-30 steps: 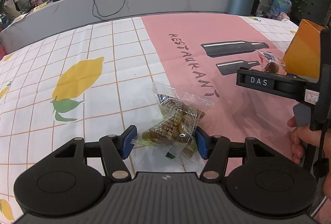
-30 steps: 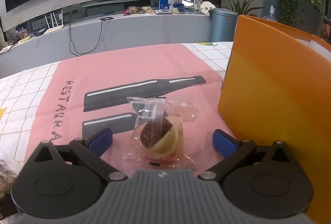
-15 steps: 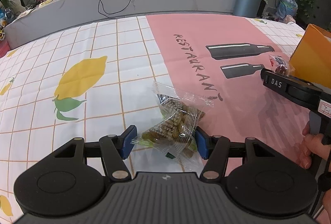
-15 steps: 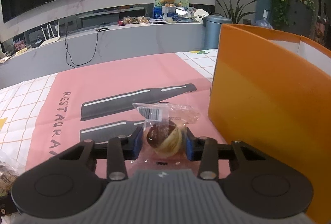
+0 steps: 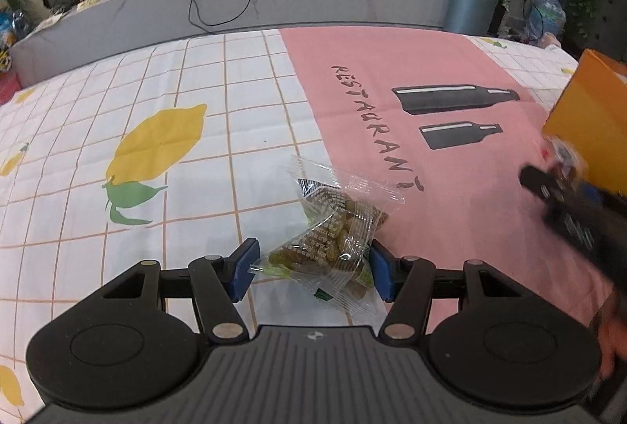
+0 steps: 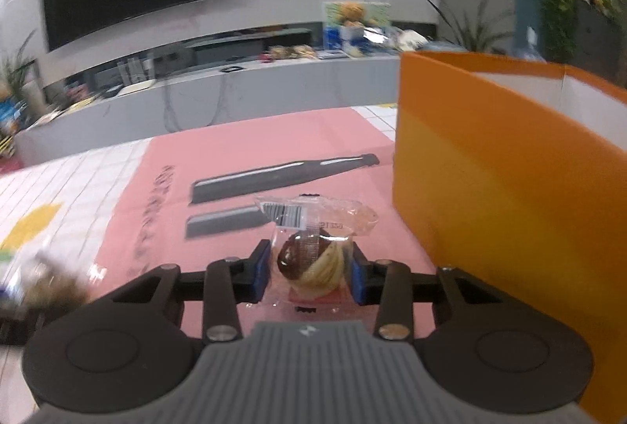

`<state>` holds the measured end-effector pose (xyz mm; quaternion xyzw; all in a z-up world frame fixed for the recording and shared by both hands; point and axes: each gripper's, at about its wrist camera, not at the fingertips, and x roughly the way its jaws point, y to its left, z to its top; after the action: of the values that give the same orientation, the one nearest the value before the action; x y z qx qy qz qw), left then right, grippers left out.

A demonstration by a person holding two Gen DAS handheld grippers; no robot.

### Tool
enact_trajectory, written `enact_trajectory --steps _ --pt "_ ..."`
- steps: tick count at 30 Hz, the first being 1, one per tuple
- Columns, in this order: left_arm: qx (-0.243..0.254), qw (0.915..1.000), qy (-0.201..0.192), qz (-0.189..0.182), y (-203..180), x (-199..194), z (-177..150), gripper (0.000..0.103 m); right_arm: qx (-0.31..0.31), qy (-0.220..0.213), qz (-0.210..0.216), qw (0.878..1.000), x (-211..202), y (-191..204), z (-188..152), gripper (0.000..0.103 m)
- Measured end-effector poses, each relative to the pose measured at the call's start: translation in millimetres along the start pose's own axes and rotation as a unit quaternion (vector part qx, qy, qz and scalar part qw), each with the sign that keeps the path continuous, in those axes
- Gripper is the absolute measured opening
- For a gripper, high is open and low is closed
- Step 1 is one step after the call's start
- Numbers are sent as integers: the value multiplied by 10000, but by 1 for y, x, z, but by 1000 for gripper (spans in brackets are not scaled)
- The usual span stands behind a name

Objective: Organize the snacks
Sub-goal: 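Grasp the round cake pack with the right tool while left tool holds the nut pack, then carry the cake pack into the box with right tool while left tool carries the nut pack over it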

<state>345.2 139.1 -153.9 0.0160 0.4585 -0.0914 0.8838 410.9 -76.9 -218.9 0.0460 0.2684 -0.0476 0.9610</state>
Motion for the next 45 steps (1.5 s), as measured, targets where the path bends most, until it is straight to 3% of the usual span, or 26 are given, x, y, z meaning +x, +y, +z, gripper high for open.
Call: enact_trajectory --steps 6,12,17,21,25,30,33,38,45 --pt "-256 9997 -13 -30 -1 -10 1 67 -170 -76 340 9992 -27 -4 -14 38" --pt "-587 9977 -333 66 -18 -35 -6 67 -800 -539 746 9925 -67 5 -32 38" --pt "-1036 9931 -541 -51 -29 -63 -18 67 -623 -585 1146 9897 -94 -2 -37 38" --pt "-1287 9879 -867 35 -41 -93 -31 67 -246 -837 1337 9872 -122 -18 -20 38" --pt "-1753 9798 -951 -160 -48 -112 -41 67 299 -1127 1616 9800 -155 -47 8 38" --pt "-1653 9760 -1297 -567 -72 -137 -46 67 277 -1253 2067 9700 -187 -98 46 39" --pt "-1567 9735 -1498 -724 -92 -154 -51 67 -16 -1293 1771 9757 -200 -134 71 39" --pt "-1427 9730 -1587 -882 -125 -170 -50 67 -295 -629 1294 9892 -183 -191 109 39" --pt "-1098 9786 -1429 -995 -173 -158 -26 67 -345 517 1376 9885 -94 -242 144 39"
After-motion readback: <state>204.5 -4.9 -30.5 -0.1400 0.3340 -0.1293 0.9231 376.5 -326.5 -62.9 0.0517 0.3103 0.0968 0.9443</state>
